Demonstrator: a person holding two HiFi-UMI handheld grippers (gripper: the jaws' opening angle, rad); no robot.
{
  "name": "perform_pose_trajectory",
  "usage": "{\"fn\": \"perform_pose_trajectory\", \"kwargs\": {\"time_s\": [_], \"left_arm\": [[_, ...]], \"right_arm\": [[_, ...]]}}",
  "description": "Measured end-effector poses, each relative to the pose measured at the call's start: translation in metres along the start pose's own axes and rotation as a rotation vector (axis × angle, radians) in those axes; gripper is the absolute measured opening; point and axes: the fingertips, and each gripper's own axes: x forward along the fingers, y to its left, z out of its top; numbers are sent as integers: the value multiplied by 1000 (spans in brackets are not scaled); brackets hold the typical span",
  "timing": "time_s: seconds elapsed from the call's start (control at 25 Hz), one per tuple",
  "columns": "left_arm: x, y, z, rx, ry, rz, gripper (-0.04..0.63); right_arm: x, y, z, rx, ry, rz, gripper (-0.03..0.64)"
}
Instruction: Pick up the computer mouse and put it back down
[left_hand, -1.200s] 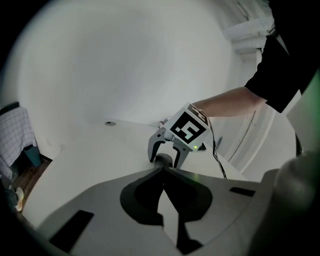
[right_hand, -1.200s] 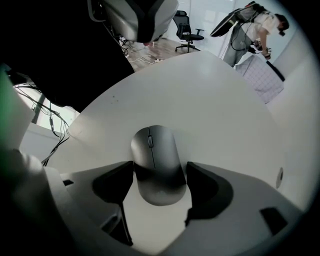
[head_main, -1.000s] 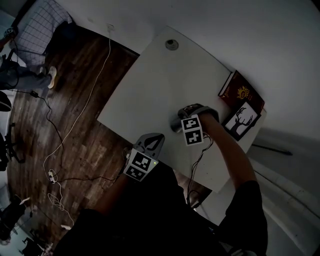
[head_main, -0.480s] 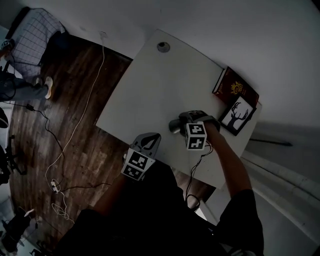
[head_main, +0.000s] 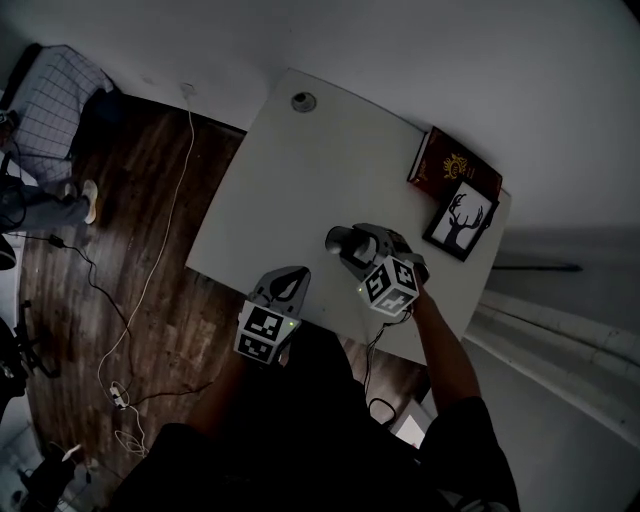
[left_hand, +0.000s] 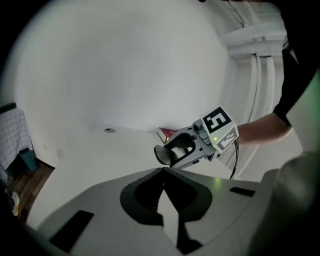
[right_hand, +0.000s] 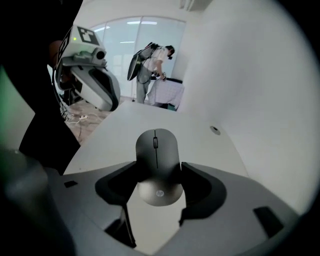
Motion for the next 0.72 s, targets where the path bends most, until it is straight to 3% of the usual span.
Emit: {"fn": "perform_pose_trajectory", "kwargs": {"time_s": [0.32, 0.48, 0.52, 0.56, 0.6, 0.72], "left_arm": [[2, 5, -4, -13, -1, 0, 2], [6, -1, 3, -68, -39, -80, 3], [10, -4, 5, -88, -35, -116, 55], [15, -6, 7, -99, -26, -154, 179], [20, -8, 11, -101, -19, -190, 246], [33, -16, 32, -85, -31, -298, 301]], "right_arm": [[-6, 0, -2, 76, -50, -82, 282], [-17, -2, 8, 20, -89, -147, 282], [-21, -2, 11, -1, -100, -160, 282], [-24, -1, 15, -22, -111, -170, 282], [-28, 0, 19, -43, -123, -180, 282], [-40, 3, 31, -106, -153, -209, 282]]}}
